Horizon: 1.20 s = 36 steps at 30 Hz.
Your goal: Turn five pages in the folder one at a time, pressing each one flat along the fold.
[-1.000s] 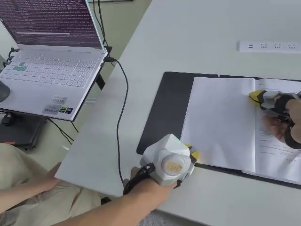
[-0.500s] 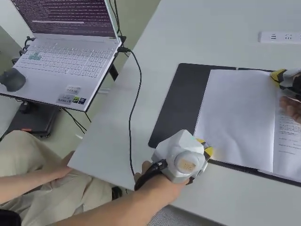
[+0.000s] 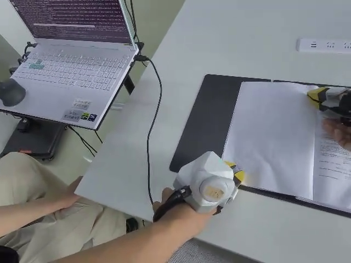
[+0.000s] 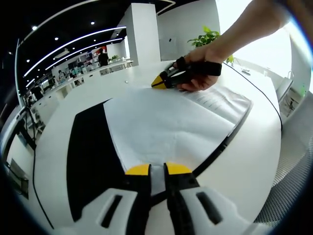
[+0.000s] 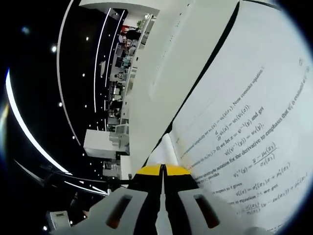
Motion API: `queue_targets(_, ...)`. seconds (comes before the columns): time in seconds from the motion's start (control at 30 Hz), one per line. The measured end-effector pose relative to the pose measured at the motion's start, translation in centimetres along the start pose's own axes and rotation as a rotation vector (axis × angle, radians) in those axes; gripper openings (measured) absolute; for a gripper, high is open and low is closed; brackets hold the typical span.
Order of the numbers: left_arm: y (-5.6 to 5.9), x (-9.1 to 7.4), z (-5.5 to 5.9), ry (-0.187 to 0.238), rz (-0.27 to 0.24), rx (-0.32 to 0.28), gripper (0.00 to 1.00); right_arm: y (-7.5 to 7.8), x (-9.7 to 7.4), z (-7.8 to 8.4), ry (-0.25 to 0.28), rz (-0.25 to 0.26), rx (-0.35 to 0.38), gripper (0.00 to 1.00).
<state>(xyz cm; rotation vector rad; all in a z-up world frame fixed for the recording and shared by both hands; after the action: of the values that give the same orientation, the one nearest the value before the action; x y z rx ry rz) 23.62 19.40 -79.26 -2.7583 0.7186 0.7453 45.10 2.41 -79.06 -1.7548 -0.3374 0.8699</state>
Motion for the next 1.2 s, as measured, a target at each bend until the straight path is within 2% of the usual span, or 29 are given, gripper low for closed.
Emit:
queue_targets(0.13, 0.1, -0.1, 0.0, 0.004, -0.001, -0.002, 0.09, 0.1, -1.4, 1.3, -0.076, -0.018, -0.004, 0.0)
queue_targets(0.2, 0.1, -0.1, 0.0, 0.006, 0.0, -0.002, 0.09, 0.2, -2.0, 1.6, -0.095, -0.023, -0.007, 0.0)
queue_targets(0.23, 0.1, -0.1, 0.0, 0.008, -0.001, -0.002, 0.09, 0.3, -2.6, 2.2, -0.133, -0.019, -0.009, 0.0)
queue_targets(0.3, 0.1, -0.1, 0.0, 0.013, -0.001, -0.004, 0.09, 0.5, -3.3, 3.0, -0.167, -0.026, -0.02, 0.0)
queue_targets(0.47, 0.1, -0.3, -0.1, 0.015, 0.001, 0.002, 0.09, 0.9, -5.0, 4.4, -0.213, -0.043, -0.015, 0.0)
queue_targets(0.5, 0.1, -0.3, -0.1, 0.014, 0.001, 0.003, 0.09, 1.0, -5.3, 4.7, -0.236, -0.039, -0.018, 0.0)
queue_targets(0.53, 0.1, -0.3, -0.1, 0.015, 0.003, 0.005, 0.09, 1.3, -6.0, 5.6, -0.288, -0.036, -0.034, 0.0)
queue_targets(0.6, 0.1, -0.4, -0.1, 0.016, 0.003, 0.005, 0.09, 1.9, -6.3, 6.1, -0.329, -0.044, -0.072, 0.0)
queue_targets(0.77, 0.0, -0.4, 0.0, 0.02, 0.003, 0.004, 0.09, 2.6, -8.4, 8.1, -0.344, -0.045, -0.05, 0.0)
queue_targets(0.87, 0.0, -0.4, 0.0, 0.021, 0.004, 0.009, 0.09, 3.0, -9.9, 9.8, -0.389, -0.046, -0.056, 0.0)
queue_targets(1.03, 0.0, -0.3, 0.1, 0.022, 0.002, 0.006, 0.09, 3.4, -12.0, 12.3, -0.435, -0.057, -0.054, 0.0)
queue_targets(1.2, 0.0, -0.3, 0.1, 0.022, 0.003, 0.011, 0.09, 4.0, -13.4, 13.6, -0.452, -0.063, -0.041, 0.0)
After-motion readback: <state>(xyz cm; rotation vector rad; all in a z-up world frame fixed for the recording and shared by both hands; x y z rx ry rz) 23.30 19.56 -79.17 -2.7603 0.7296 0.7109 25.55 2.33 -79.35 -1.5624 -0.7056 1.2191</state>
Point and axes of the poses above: the centre of the closed fingertips' face, and the gripper's own axes: x roughly forward along the fingers, y roughly to its right, z roughly out of its underside, the point moved 5 cm from there along -x, roughly backward along the fingers, and after that the axes turned 4 degrees about y, right-handed, at the moved point
